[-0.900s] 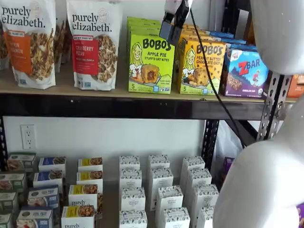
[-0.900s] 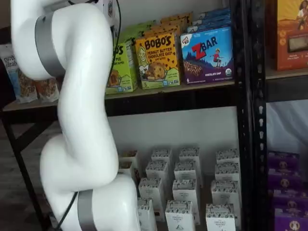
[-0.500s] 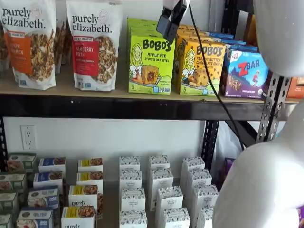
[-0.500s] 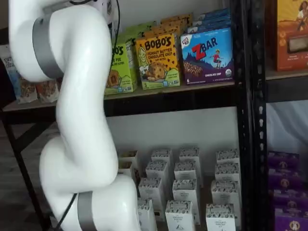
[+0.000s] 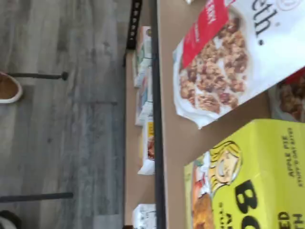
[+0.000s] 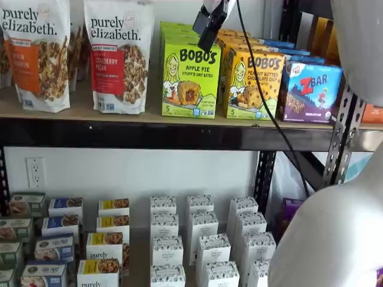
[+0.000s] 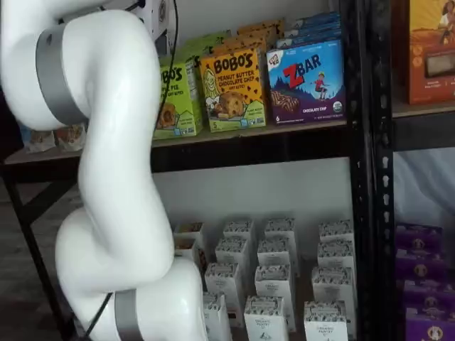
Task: Pick the green box on the top shelf, the fourth from the left
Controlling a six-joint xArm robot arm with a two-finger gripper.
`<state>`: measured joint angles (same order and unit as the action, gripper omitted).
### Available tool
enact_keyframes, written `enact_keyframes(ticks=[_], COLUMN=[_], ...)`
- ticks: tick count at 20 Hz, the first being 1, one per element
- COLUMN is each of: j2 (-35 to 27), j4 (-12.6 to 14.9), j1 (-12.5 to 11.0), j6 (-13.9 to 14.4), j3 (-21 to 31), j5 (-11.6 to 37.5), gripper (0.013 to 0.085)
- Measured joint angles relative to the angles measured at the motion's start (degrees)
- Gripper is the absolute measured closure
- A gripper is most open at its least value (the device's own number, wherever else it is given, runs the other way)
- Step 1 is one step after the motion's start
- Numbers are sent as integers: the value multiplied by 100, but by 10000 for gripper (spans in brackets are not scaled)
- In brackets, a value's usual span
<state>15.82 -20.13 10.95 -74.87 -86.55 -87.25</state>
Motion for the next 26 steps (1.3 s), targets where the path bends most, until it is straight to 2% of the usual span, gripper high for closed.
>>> enact_keyframes(ticks=[10,26], j2=[-233,-813], j4=[70,347], j1=[-83,-242], j6=[-135,-361], j3=[-76,-581], j5=[296,-57], gripper=[130,130])
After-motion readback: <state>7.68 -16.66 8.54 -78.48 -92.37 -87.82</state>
